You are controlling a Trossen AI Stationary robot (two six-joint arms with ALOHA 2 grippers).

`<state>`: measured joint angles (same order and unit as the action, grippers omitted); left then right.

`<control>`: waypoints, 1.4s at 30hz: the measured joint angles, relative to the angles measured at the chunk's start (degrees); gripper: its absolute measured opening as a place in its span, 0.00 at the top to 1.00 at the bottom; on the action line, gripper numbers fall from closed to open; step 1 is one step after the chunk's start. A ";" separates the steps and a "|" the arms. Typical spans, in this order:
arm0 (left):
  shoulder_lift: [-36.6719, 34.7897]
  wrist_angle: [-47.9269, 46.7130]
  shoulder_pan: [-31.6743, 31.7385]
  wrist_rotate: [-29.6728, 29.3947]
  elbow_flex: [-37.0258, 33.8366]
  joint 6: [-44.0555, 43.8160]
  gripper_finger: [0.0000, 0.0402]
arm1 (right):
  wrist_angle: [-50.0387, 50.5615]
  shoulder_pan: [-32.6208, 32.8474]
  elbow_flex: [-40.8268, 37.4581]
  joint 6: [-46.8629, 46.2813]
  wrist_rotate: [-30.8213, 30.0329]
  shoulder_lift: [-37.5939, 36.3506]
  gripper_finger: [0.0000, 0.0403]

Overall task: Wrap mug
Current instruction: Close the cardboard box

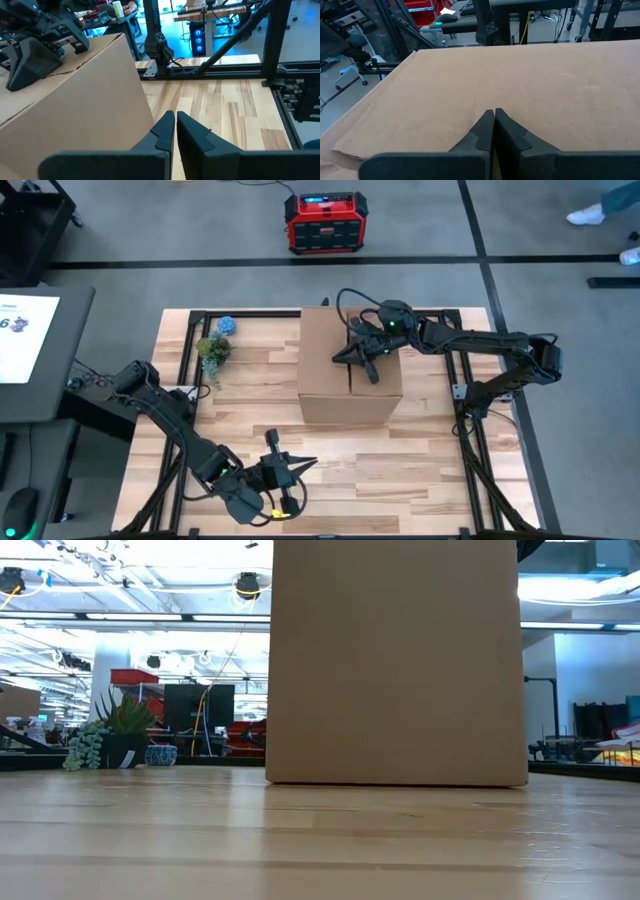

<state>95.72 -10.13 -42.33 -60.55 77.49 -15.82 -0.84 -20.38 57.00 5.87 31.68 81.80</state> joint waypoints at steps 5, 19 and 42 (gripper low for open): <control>0.00 0.04 0.00 -0.01 0.00 -0.08 1.00 | 0.35 0.00 0.03 0.16 -0.07 0.00 1.00; 0.00 0.11 0.02 -0.03 0.00 -0.07 1.00 | 0.44 0.00 0.03 0.22 -0.13 0.02 1.00; -2.58 16.12 -3.72 -12.27 0.11 14.63 1.00 | -3.91 1.45 0.23 0.63 1.05 5.52 1.00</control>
<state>93.15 5.99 -46.04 -72.81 77.60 -1.19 -4.75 -18.93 57.23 6.49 32.74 87.32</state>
